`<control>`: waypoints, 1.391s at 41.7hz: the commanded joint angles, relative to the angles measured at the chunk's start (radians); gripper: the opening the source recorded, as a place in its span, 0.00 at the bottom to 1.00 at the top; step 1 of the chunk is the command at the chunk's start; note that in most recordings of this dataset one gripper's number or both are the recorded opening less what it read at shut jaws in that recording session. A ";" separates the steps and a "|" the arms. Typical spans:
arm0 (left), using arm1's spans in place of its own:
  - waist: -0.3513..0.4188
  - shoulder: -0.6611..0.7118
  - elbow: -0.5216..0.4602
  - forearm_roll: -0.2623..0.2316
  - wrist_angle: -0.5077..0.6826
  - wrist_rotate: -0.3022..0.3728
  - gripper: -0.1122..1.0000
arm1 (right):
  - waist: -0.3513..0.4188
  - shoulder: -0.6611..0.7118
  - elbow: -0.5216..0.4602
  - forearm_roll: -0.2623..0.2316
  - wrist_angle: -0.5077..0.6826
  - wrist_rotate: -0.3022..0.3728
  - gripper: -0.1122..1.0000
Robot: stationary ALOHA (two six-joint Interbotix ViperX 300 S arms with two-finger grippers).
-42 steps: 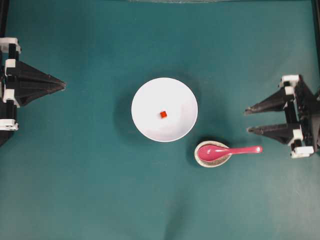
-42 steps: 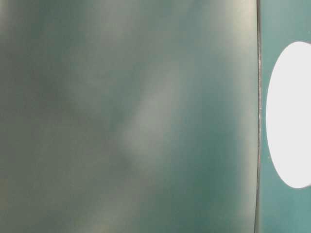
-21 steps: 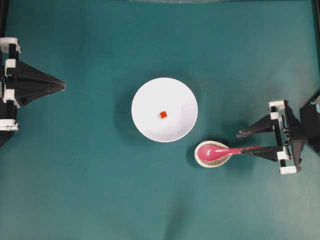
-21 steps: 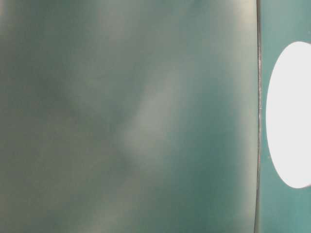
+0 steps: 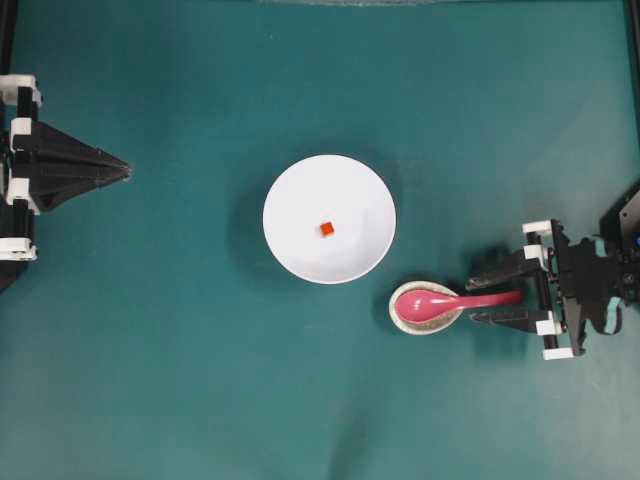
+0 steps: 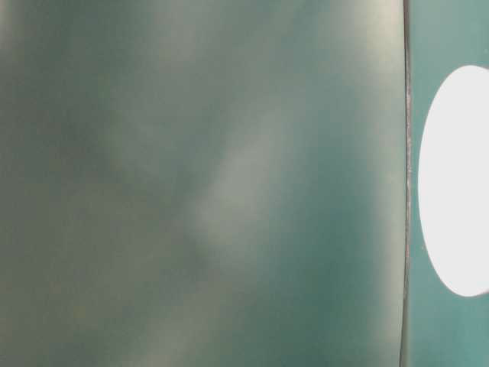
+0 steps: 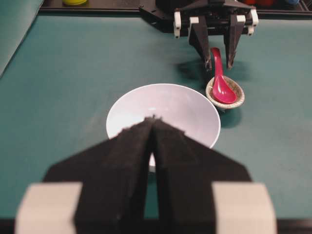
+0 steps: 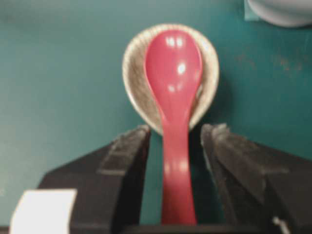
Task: Grip the spoon and scoop the red block from the bowl with right arm.
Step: 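Move the right gripper left to the pink spoon handle, then close the right gripper on the pink spoon handle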
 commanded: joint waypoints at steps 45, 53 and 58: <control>0.003 0.008 -0.028 0.003 0.006 0.002 0.10 | 0.029 0.032 -0.029 0.034 -0.002 -0.002 0.29; 0.003 0.008 -0.029 0.003 0.006 0.000 0.10 | 0.029 0.011 -0.031 0.041 0.060 0.002 0.27; 0.003 0.006 -0.028 0.002 0.006 0.000 0.10 | 0.029 -0.017 -0.034 0.054 0.103 0.015 0.30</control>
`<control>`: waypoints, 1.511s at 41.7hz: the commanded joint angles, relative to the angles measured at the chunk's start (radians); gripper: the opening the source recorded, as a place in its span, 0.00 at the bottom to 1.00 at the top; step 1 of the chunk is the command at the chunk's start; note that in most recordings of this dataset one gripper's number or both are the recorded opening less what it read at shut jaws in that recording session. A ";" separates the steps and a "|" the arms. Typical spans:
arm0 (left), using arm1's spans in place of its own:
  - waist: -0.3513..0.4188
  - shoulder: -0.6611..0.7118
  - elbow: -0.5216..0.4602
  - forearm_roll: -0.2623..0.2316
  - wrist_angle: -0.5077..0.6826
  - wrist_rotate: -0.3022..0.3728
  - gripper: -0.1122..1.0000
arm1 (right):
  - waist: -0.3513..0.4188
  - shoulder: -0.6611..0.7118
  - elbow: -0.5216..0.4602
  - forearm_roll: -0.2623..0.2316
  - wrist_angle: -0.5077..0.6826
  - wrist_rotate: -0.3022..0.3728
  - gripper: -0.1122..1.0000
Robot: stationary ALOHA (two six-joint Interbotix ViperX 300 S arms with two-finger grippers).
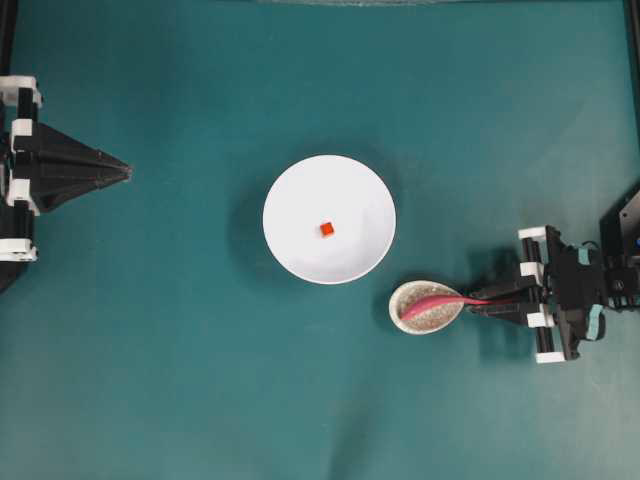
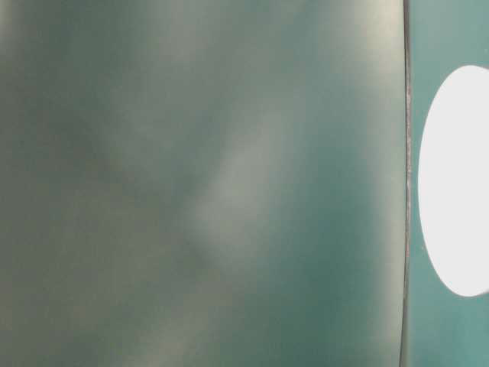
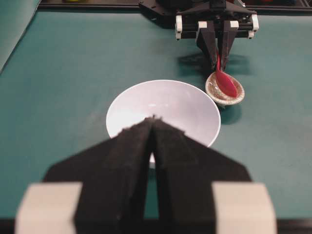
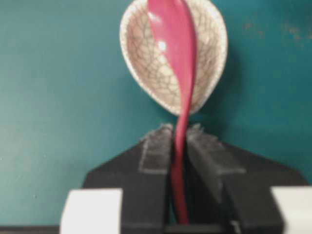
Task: Grip the spoon and scoop the red block from the bowl with right arm.
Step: 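Close the right gripper on the pink spoon handle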
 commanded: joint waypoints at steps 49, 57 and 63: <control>0.003 0.009 -0.025 0.003 -0.005 -0.003 0.10 | 0.002 -0.179 0.032 0.012 0.098 -0.149 0.58; 0.003 0.009 -0.025 0.002 -0.003 -0.002 0.10 | -0.006 -0.179 0.037 0.011 0.089 -0.176 0.58; 0.003 0.009 -0.025 0.003 0.008 -0.003 0.10 | -0.008 -0.179 0.043 0.012 0.089 -0.189 0.56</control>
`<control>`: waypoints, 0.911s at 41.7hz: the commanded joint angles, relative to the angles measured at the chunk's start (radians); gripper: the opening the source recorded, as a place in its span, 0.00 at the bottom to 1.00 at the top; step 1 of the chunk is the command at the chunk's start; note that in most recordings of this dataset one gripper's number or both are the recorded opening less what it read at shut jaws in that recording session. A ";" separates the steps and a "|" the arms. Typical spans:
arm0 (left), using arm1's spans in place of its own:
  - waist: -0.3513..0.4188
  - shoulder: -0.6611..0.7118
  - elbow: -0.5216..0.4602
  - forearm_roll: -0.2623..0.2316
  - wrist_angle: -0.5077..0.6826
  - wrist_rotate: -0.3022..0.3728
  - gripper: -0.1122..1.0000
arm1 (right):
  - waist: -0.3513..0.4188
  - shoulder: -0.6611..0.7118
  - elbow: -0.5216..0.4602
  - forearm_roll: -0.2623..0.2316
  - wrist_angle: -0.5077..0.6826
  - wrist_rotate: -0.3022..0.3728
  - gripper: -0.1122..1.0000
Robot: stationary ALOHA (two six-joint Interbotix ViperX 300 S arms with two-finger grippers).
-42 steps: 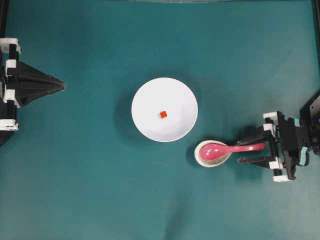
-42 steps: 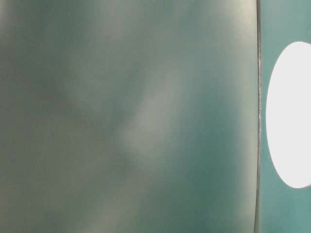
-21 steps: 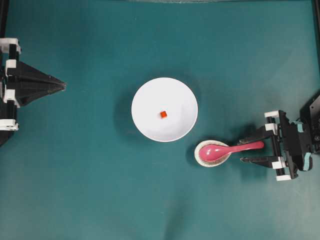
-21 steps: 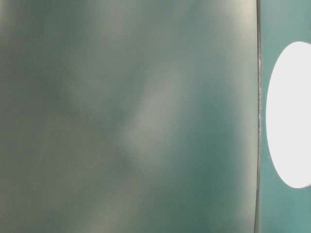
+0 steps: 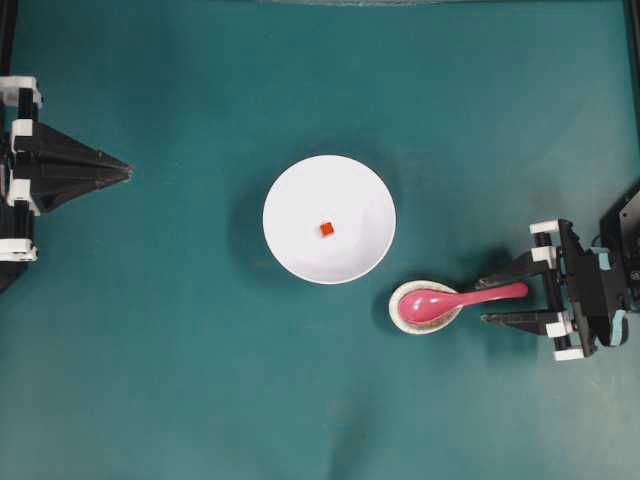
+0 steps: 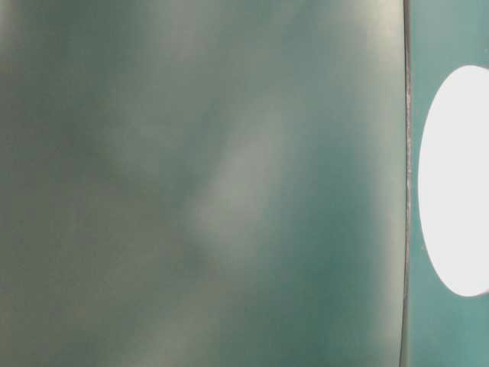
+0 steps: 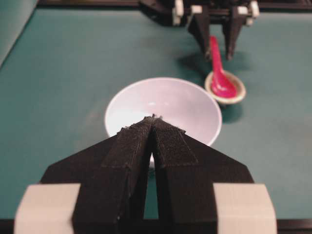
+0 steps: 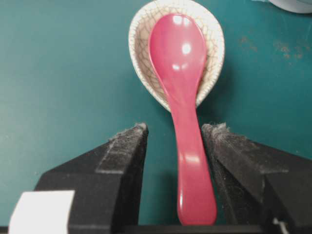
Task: Grip the spoon and scoop the red block from the bowl with right arm.
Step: 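Close the right gripper on the pink spoon handle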
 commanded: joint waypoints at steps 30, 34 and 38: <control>0.003 0.008 -0.026 0.003 0.011 -0.002 0.10 | -0.002 -0.014 0.011 0.000 -0.061 -0.003 0.45; 0.003 0.009 -0.026 0.002 0.011 -0.002 0.10 | -0.002 -0.014 0.011 0.002 -0.061 -0.003 0.44; 0.003 0.009 -0.026 0.002 0.011 -0.002 0.10 | -0.002 -0.014 0.011 0.002 -0.061 -0.003 0.43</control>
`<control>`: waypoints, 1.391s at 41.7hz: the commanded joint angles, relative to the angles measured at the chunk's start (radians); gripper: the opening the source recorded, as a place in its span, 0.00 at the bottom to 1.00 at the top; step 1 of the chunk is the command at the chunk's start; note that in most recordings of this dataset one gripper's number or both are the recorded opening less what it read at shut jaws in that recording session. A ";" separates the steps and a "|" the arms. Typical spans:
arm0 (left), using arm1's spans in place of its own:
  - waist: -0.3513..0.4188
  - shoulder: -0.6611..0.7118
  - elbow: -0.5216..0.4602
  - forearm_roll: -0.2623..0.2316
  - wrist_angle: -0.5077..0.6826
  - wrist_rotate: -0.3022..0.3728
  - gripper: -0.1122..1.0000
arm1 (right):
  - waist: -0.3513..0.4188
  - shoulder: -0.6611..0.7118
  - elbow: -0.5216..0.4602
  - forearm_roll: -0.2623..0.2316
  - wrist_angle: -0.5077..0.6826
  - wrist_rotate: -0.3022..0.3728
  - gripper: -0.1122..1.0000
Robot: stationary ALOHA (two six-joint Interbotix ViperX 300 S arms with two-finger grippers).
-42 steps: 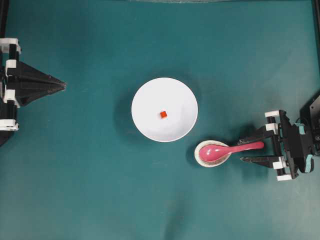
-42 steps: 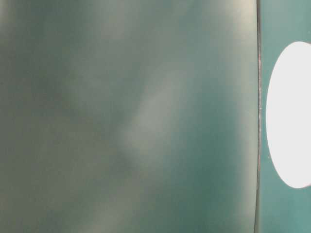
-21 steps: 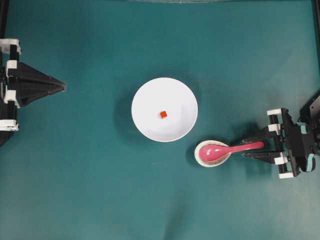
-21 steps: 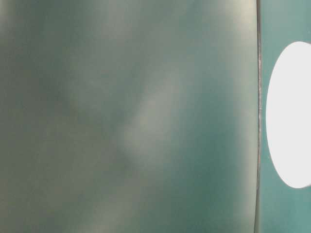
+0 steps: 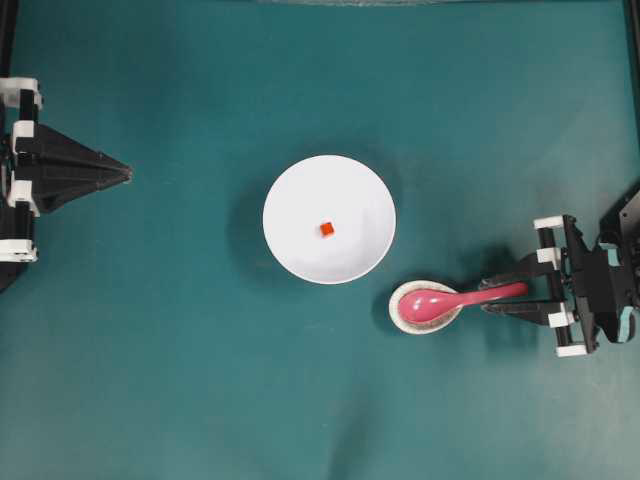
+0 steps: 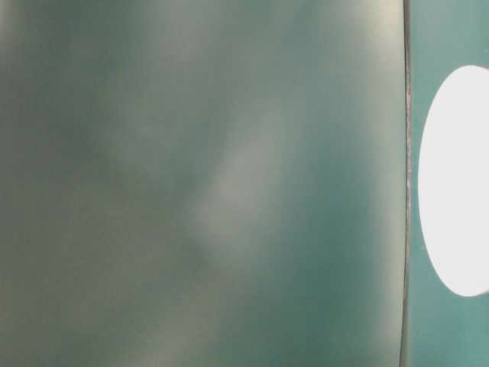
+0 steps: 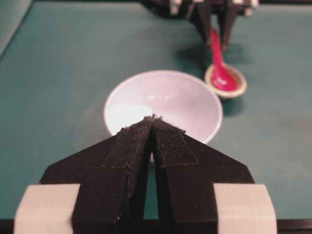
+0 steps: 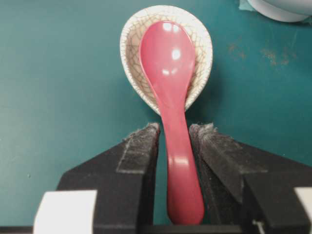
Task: Grip the spoon and scoop the red block from the bowl with right arm.
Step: 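Close the right gripper on the pink spoon handle, then lift the spoon with the right gripper and carry it into the bowl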
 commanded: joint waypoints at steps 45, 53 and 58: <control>0.003 0.009 -0.026 0.003 -0.005 -0.002 0.10 | -0.028 -0.268 -0.054 0.002 0.163 -0.005 0.32; 0.003 0.008 -0.026 0.003 -0.005 -0.002 0.10 | -0.115 -0.439 -0.120 0.002 0.373 -0.040 0.32; 0.003 0.008 -0.026 0.003 -0.006 -0.002 0.10 | -0.184 -0.526 -0.176 0.000 0.532 -0.080 0.32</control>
